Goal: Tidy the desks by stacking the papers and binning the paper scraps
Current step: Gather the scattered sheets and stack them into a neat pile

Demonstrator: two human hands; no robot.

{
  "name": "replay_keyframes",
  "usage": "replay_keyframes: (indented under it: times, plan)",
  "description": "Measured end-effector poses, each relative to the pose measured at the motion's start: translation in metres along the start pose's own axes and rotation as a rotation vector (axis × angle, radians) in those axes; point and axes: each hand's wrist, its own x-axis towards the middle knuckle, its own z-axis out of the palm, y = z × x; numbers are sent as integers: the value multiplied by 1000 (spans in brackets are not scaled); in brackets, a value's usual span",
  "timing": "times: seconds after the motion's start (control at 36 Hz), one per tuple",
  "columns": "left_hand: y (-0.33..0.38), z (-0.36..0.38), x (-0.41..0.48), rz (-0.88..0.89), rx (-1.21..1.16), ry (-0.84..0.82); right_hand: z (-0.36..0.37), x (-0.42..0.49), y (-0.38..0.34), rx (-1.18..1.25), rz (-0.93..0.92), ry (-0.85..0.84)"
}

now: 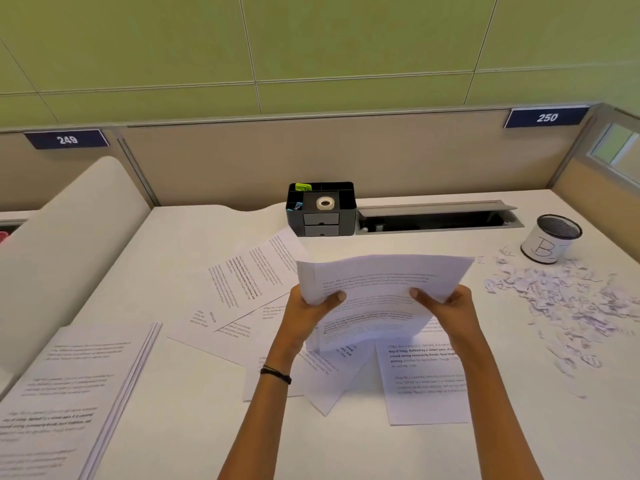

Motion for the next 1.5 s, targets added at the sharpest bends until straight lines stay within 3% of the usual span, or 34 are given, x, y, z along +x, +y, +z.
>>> replay_keyframes:
  times: [0.31, 0.58, 0.78, 1.0, 1.31, 1.5]
  plan:
    - [15, 6, 3, 92, -90, 128, 10, 0, -13, -19, -98, 81]
    - [2, 0, 2, 33, -38, 115, 2, -2, -3, -18, 9, -20]
    - [5, 17, 1, 34, -32, 50, 16, -7, -7, 5, -14, -32]
    - [4, 1, 5, 75, -35, 114, 3, -5, -9, 0, 2, 10]
    - [-8, 18, 1, -21, -52, 87, 15, -7, -1, 23, 27, 18]
    - [-1, 10, 4, 56, -20, 113, 13, -5, -10, 1, -20, 67]
